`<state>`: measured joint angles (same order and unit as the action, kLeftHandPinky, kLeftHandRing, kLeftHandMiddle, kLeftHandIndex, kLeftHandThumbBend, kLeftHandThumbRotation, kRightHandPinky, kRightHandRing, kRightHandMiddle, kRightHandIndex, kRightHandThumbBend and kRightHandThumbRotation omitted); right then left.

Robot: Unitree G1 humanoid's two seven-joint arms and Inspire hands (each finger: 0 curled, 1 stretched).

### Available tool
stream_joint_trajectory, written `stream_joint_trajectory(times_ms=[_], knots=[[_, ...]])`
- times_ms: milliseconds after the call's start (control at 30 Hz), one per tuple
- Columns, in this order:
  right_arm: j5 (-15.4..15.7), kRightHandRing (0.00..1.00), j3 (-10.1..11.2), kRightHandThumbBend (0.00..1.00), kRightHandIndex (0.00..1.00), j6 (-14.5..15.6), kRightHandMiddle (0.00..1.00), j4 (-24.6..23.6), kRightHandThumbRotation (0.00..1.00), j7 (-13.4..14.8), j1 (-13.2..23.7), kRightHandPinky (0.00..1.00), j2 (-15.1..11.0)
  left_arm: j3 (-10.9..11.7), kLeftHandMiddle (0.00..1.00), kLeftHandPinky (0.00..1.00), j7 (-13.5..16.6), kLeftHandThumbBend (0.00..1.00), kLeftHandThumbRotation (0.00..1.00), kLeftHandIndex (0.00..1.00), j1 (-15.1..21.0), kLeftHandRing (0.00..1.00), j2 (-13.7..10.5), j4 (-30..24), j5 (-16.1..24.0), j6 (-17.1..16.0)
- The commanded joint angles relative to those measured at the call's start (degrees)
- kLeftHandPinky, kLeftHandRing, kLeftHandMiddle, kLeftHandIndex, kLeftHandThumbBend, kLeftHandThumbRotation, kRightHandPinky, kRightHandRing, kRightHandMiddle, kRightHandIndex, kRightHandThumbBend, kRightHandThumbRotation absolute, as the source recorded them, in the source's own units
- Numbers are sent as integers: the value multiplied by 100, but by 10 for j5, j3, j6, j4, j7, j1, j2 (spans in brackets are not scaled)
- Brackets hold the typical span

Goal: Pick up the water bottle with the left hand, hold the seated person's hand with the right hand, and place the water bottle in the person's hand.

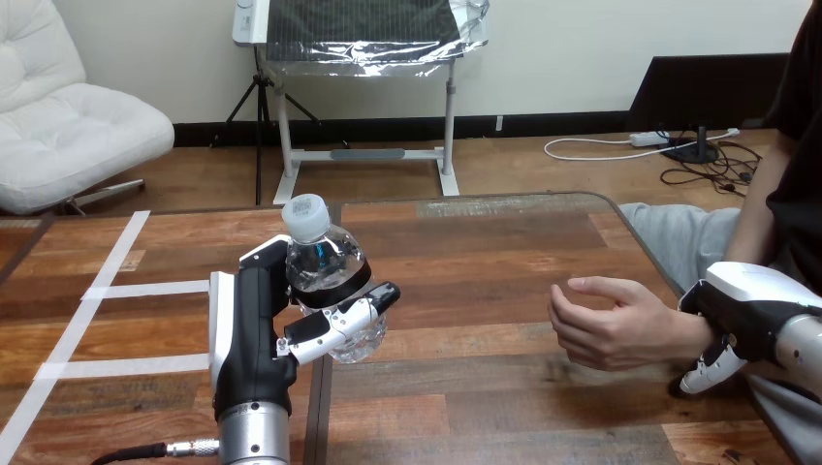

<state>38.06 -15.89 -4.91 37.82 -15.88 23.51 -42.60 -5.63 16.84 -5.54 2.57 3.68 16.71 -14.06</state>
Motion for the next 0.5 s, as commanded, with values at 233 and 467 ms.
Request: stream_joint_trajectory(times_ms=[233, 467], knots=[[-6, 37, -6, 69, 50, -13, 48, 17, 0, 22, 30, 28, 13, 2, 46, 37, 6, 71, 0, 44, 33, 42, 2, -32, 5, -9], [-4, 37, -7, 69, 51, -18, 48, 17, 0, 27, 29, 28, 10, 2, 46, 37, 8, 71, 0, 44, 34, 42, 2, -31, 8, -8]])
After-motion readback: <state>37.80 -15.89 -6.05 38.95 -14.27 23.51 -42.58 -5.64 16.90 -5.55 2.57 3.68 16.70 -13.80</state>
